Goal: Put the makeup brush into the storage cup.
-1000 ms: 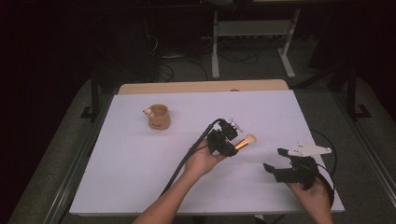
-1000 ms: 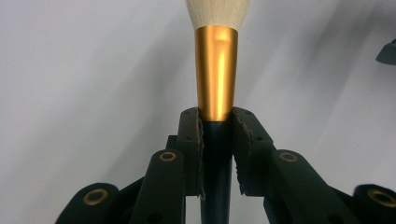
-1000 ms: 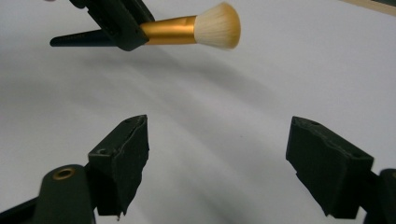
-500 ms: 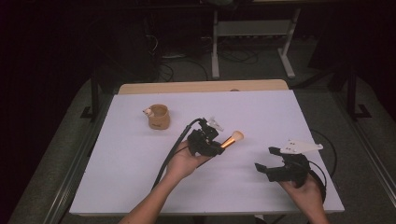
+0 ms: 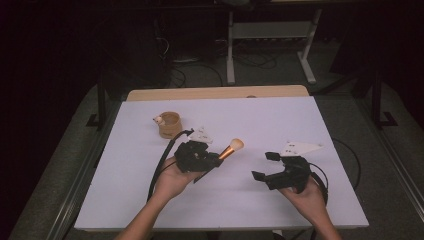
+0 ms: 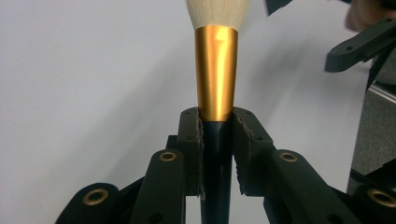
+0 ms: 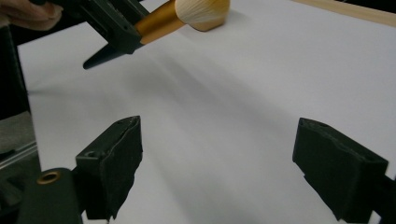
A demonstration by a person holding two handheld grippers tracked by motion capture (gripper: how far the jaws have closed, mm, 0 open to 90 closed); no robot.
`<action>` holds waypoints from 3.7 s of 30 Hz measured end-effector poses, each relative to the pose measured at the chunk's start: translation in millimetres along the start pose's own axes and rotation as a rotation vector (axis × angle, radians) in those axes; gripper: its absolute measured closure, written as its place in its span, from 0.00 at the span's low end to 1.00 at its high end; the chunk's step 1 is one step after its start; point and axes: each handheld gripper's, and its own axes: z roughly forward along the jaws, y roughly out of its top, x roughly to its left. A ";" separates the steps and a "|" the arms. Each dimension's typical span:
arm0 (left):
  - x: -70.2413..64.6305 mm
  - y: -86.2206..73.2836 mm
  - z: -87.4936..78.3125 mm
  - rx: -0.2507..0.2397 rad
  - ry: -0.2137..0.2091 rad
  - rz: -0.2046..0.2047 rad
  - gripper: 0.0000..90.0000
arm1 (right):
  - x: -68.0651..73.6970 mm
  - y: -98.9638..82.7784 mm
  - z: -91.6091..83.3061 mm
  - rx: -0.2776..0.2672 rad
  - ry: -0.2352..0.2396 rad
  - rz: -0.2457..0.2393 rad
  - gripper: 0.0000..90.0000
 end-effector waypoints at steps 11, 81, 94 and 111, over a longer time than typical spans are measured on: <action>-6.3 -15.8 -13.8 -0.077 -0.036 0.022 0.83 | 12.7 35.9 36.1 -0.017 0.207 0.035 0.27; 3.5 -91.4 -46.5 -0.107 0.161 0.036 0.66 | 3.3 124.3 65.7 0.127 0.221 0.028 0.81; 15.6 -119.7 -52.9 -0.086 0.189 -0.007 0.63 | -2.9 153.1 80.8 0.120 0.212 0.001 0.81; 24.5 -131.2 -61.7 -0.092 0.204 -0.045 0.60 | -7.8 198.9 117.9 0.112 0.196 -0.006 0.81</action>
